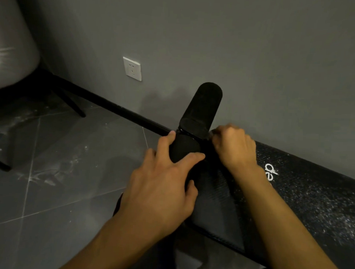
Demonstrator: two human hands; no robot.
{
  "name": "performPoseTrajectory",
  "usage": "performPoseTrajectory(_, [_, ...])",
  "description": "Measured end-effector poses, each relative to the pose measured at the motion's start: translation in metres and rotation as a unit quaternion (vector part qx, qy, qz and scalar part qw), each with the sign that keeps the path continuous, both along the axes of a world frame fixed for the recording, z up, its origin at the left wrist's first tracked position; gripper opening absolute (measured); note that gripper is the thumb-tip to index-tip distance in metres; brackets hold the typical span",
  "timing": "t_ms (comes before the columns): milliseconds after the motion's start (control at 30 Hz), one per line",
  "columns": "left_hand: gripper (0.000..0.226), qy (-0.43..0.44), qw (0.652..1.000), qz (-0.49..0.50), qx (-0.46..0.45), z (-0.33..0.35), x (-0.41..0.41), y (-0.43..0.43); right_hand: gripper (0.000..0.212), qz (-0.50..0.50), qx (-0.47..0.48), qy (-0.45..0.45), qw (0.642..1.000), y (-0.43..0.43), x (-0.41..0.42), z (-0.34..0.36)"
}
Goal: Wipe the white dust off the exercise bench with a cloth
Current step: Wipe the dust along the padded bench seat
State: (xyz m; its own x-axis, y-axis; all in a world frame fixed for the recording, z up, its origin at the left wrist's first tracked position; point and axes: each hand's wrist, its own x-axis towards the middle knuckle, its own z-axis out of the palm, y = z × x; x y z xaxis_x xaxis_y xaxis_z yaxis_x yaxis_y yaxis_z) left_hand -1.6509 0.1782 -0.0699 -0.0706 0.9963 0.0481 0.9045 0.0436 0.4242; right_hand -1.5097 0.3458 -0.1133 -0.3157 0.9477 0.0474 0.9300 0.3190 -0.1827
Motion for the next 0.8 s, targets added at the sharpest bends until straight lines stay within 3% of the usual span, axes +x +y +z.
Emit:
performPoseTrajectory(100, [0.058,-0.006,1.000,0.000,0.004,-0.001,-0.001,0.000,0.027,-0.017,-0.010,0.037,0.999,0.010,-0.004,-0.002])
performPoseTrajectory(233, [0.060,-0.003,1.000,-0.003,0.003,-0.002,0.000,-0.001,0.025,0.063,-0.042,0.029,0.997,-0.026,0.008,-0.004])
performPoseTrajectory(433, [0.060,-0.022,1.000,-0.004,0.012,-0.003,-0.003,-0.003,0.022,0.002,-0.005,-0.007,1.000,0.000,-0.013,-0.005])
performPoseTrajectory(700, [0.061,-0.033,0.999,-0.014,0.008,-0.007,-0.004,-0.002,0.027,0.161,-0.096,-0.016,0.982,-0.097,0.003,0.004])
performPoseTrajectory(800, [0.059,-0.036,0.999,-0.017,0.026,-0.009,-0.005,-0.004,0.023,0.146,-0.102,0.016,0.984,-0.104,0.003,0.001])
